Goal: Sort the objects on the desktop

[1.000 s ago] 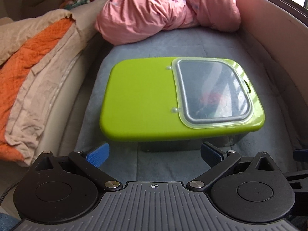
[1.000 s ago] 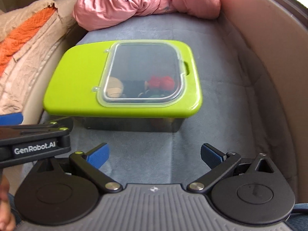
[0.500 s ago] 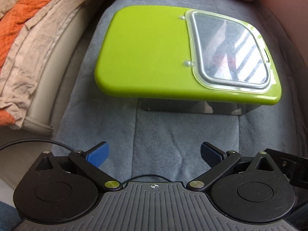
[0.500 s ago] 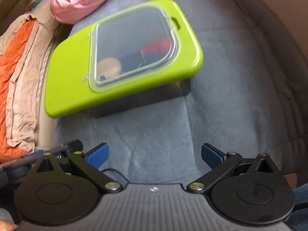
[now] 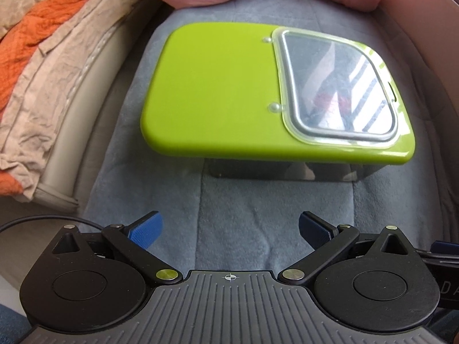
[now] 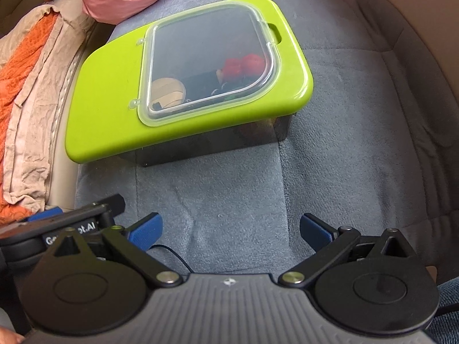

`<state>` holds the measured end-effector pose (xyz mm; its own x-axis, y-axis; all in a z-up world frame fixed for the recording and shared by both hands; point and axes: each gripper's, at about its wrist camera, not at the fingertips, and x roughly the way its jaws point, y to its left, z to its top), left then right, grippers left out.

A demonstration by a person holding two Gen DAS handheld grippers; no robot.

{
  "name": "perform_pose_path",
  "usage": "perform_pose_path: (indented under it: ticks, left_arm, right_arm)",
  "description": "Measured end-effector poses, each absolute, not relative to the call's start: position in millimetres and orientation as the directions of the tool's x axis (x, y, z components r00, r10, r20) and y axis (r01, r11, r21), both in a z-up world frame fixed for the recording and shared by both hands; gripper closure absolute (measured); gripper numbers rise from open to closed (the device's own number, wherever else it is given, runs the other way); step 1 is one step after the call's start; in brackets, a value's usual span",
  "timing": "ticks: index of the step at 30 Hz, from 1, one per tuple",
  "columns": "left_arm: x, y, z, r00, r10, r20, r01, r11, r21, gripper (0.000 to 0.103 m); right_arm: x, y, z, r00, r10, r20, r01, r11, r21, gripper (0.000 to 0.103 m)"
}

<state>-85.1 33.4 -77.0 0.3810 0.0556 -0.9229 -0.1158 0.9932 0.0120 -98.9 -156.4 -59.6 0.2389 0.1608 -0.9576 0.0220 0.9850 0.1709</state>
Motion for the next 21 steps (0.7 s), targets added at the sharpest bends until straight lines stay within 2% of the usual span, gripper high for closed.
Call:
perform_pose_path:
  ticks: [7, 9, 14, 17, 21]
  left_arm:
    - [-105.6, 25.1, -95.2, 0.449, 0.144, -0.882, -0.123, 0.987, 0.098, 0.000]
    - [-104.3, 30.6, -101.9, 0.459, 0.129, -0.879, -0.136, 0.988, 0.075, 0.000]
    - [-96.6, 46.8, -109.0, 0.516, 0.104, -0.850, -0.203, 0.979, -0.004, 0.000]
    - [-94.1, 41.9, -106.0, 0.548, 0.123, -0.827, -0.189, 0.982, 0.021, 0.000]
    - [-91.4, 28.2, -111.7, 0.525, 0.136, -0.840, -0.130, 0.988, 0.079, 0.000]
  right_arm:
    - [-115.2, -152.3, -71.1, 0.322, 0.081, -0.943, 0.065, 0.992, 0.108, 0.000]
    - [-121.1, -147.5, -81.6, 0.364, 0.026, -0.931, 0.078, 0.995, 0.059, 0.000]
    - [-116.3, -153.3, -104.4, 0.384, 0.015, -0.923, 0.127, 0.990, 0.069, 0.000]
    - [-114.5, -153.6, -106.6, 0.411, -0.017, -0.912, 0.123, 0.992, 0.037, 0.000]
    - [-117.7, -148.1, -98.3, 0.456, -0.026, -0.889, 0.083, 0.996, 0.014, 0.000]
